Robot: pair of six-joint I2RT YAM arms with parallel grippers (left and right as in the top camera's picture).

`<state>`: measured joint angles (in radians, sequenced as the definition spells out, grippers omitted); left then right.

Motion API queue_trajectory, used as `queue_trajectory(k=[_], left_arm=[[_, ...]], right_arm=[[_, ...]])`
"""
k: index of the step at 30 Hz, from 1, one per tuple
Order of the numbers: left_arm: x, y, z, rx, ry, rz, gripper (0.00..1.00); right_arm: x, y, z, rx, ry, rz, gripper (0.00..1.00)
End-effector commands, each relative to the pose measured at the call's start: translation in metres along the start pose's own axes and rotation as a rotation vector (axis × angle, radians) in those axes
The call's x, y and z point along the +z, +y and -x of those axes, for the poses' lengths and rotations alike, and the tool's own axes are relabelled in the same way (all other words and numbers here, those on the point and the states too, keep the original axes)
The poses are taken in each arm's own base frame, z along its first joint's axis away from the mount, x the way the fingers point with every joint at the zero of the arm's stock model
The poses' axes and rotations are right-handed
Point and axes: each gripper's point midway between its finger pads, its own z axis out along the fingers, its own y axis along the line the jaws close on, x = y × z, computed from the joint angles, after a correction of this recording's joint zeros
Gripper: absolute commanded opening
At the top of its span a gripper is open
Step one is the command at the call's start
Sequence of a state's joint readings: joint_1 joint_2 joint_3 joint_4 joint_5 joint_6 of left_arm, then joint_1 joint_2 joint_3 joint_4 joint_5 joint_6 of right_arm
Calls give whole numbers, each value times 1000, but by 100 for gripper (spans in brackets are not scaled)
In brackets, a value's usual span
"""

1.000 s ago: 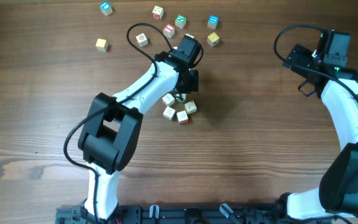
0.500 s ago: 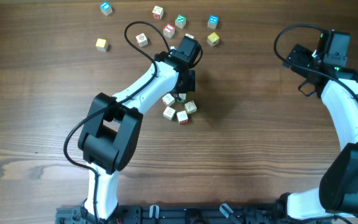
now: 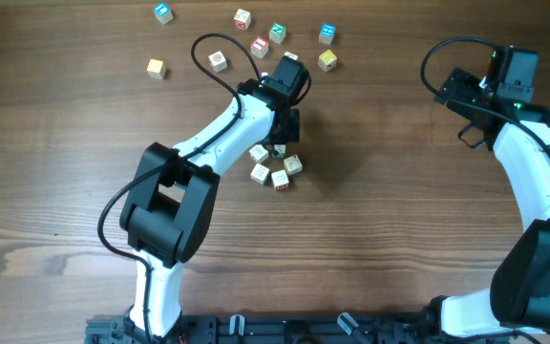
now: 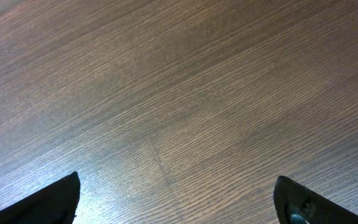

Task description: Form a circle

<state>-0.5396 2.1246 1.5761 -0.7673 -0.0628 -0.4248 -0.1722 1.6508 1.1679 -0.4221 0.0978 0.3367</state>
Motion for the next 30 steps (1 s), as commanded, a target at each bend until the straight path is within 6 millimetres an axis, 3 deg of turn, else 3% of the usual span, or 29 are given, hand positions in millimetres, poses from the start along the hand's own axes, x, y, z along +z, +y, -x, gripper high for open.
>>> queue_trajectory(k=[1, 10, 14, 16, 20, 23, 30], left_arm=[[6, -2, -8, 9, 19, 13, 6], [4, 0, 12, 2, -70, 34, 14], [-19, 10, 38, -40, -142, 30, 15], [-32, 26, 50, -83, -167, 29, 17], [-30, 56, 42, -128, -102, 73, 14], [-29, 60, 30, -151, -53, 80, 4], [-16, 59, 18, -148, -27, 70, 4]], right_arm=[[-2, 2, 4, 11, -10, 5, 100], [-2, 2, 4, 11, -10, 5, 100], [-2, 2, 4, 11, -10, 5, 100], [-2, 2, 4, 11, -10, 5, 100], [-2, 2, 4, 11, -10, 5, 100], [-2, 2, 4, 11, -10, 5, 100], [-2, 2, 4, 11, -10, 5, 100]])
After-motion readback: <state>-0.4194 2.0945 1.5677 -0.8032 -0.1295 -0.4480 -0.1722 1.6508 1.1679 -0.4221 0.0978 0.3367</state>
